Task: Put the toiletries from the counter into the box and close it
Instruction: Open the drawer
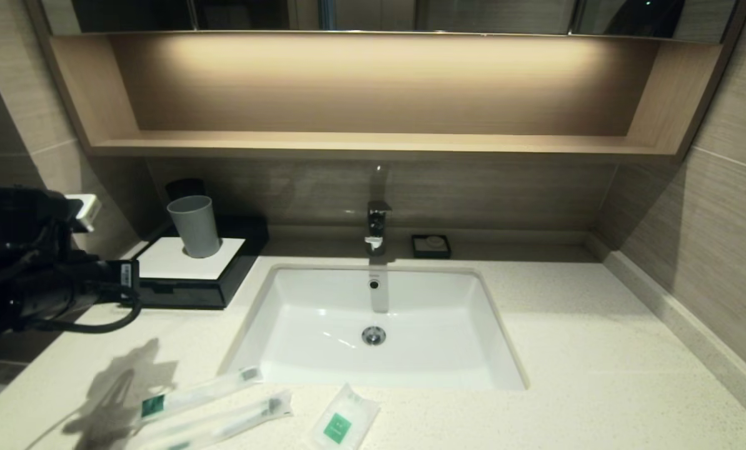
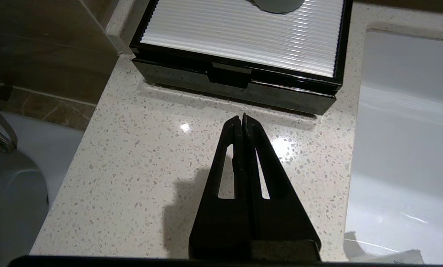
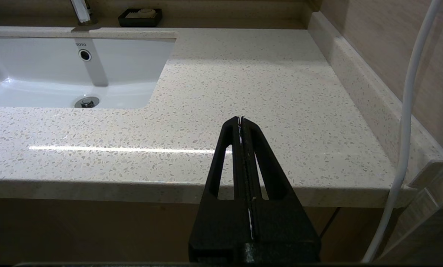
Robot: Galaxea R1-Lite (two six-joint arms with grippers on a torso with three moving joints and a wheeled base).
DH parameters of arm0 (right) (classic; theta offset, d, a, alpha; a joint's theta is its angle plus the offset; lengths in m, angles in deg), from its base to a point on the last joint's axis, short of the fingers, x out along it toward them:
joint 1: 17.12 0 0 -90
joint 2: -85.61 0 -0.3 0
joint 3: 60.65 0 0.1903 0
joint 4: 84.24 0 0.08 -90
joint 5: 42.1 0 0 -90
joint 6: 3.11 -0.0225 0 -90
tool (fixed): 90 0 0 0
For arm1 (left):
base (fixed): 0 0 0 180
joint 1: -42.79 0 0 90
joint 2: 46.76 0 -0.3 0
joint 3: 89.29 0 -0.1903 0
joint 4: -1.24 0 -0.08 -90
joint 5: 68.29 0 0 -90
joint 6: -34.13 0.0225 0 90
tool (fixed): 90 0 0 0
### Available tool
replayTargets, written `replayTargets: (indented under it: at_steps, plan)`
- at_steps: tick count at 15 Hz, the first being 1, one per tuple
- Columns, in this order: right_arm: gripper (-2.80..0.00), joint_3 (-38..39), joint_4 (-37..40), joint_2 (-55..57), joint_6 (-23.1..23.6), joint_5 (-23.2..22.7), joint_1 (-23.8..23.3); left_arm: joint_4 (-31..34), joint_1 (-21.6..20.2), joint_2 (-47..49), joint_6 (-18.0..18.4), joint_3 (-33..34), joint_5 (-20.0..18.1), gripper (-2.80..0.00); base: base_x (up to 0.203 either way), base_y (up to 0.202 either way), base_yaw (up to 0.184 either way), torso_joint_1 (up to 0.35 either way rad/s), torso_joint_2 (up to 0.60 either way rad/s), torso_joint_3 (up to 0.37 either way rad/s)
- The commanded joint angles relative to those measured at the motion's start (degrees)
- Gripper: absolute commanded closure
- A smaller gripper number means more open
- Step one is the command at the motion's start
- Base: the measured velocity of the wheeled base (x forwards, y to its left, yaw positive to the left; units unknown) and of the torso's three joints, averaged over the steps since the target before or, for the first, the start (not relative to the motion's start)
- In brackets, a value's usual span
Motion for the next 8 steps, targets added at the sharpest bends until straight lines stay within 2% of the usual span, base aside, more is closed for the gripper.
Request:
replayTargets:
  at_steps: [1,5,8]
  plan:
    - [0.00,0.1,0.0,0.0,0.0,0.0,0.0,-2.3,-1.1,4.2,0.1,0.2,0.1,0.00,0.000,0.000,0.000,0.000,0.00,0.000]
    - [0.00,0.1,0.0,0.0,0.0,0.0,0.0,-3.8,-2.3,7.0,0.2,0.1,-0.3,0.00,0.000,0.000,0.000,0.000,0.00,0.000]
    - [0.00,0.1,0.0,0.0,0.0,0.0,0.0,-9.1,-3.3,10.4,0.3,0.6,-0.3,0.00,0.000,0.000,0.000,0.000,0.00,0.000]
